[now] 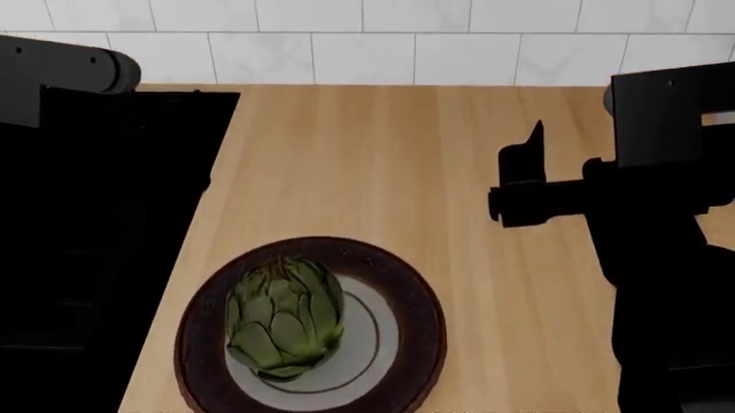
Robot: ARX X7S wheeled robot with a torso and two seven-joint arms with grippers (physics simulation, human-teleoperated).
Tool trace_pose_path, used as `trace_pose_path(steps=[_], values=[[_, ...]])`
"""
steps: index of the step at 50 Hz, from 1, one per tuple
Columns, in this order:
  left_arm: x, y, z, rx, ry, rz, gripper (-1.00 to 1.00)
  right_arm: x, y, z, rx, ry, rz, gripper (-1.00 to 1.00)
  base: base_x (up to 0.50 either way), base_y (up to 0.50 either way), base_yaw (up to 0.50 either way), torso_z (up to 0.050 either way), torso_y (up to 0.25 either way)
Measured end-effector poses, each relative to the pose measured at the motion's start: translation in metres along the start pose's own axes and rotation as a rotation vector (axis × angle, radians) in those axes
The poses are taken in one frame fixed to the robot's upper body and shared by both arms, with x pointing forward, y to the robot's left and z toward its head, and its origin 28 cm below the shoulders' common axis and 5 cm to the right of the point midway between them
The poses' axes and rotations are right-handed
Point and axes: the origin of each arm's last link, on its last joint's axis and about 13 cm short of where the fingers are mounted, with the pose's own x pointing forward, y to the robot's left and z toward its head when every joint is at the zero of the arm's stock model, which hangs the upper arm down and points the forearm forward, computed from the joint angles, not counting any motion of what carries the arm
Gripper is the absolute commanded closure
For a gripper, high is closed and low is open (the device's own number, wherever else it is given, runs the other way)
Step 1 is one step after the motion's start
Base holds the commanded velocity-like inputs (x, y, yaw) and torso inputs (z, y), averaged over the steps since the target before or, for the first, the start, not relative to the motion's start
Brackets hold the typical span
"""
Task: Pick the artichoke from the plate and place it in the pan.
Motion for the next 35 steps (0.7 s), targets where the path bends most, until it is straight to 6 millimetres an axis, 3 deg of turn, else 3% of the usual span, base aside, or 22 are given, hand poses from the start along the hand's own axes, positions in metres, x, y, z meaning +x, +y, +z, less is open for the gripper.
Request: trace_pose_path(steps=[17,35], values=[[-0.004,-0.001,0.006,-0.021,0.033,-0.023,-1.00,-0.001,0.000,-0.003,0.003,0.004,0.007,-1.00,0.00,0.00,0.00,0.000,0.000],[-0.017,0.000,0.023,-0.006,0.200,-0.141,-1.00,0.001,0.002,-0.007,0.003,0.016,0.021,-1.00,0.00,0.00,0.00,0.000,0.000]])
